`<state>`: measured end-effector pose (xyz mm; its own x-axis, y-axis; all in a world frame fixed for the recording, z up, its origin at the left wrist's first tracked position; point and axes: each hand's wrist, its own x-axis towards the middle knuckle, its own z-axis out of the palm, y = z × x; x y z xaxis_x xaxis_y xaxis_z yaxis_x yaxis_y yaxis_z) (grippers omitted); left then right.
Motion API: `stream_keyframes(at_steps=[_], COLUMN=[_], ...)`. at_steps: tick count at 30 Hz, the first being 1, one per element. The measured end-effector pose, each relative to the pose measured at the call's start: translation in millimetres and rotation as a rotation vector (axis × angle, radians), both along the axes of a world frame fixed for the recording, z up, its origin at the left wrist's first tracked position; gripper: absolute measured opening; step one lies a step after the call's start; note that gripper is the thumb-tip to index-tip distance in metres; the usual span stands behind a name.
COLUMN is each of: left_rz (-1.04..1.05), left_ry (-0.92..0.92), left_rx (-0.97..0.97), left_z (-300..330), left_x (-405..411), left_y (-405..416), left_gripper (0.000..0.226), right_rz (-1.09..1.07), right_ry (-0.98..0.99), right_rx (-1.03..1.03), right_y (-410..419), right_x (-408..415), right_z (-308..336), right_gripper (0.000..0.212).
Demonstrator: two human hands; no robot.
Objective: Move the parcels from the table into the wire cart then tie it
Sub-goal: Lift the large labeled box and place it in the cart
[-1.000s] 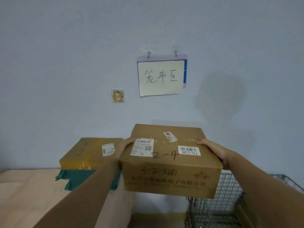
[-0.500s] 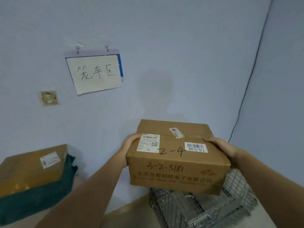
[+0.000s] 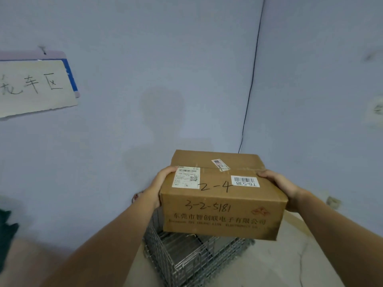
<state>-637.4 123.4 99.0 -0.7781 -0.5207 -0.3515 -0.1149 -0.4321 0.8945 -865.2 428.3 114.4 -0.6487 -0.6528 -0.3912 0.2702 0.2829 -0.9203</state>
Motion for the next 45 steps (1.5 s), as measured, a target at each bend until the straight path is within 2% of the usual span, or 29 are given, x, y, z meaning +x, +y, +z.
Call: stream_keyframes(at_steps=[7, 18, 27, 31, 37, 45], left_rz=[-0.067, -0.075, -0.096, -0.028, 0.140, 0.381], left_ry=[-0.029, 0.020, -0.014, -0.046, -0.052, -0.058], left_rx=[-0.003, -0.004, -0.060, -0.006, 0.050, -0.050], left_z=[-19.6, -38.3, -59.4, -78.2, -111.9, -162.8], left_x=[-72.0, -194.7, -306.8, -352.9, -399.7, -438.8], left_y=[35.5, -2.4, -13.7, -15.3, -32.1, -97.2], left_gripper=[0.047, 0.024, 0.032, 0.041, 0.039, 0.047], right_rz=[-0.054, -0.092, -0.085, -0.057, -0.002, 0.081], right_ry=[-0.058, -0.078, -0.116, -0.112, -0.107, -0.125], right_rx=[-0.011, 0.032, 0.034, 0.056, 0.066, 0.075], right_y=[47.1, 11.7, -4.7, -17.6, -66.3, -173.0], right_x=[-61.3, -177.4, -293.8, -354.6, -436.5, -510.2], right_z=[-23.0, -46.2, -64.7, -76.6, -96.3, -140.3], right_gripper=[0.045, 0.052, 0.050, 0.053, 0.053, 0.050])
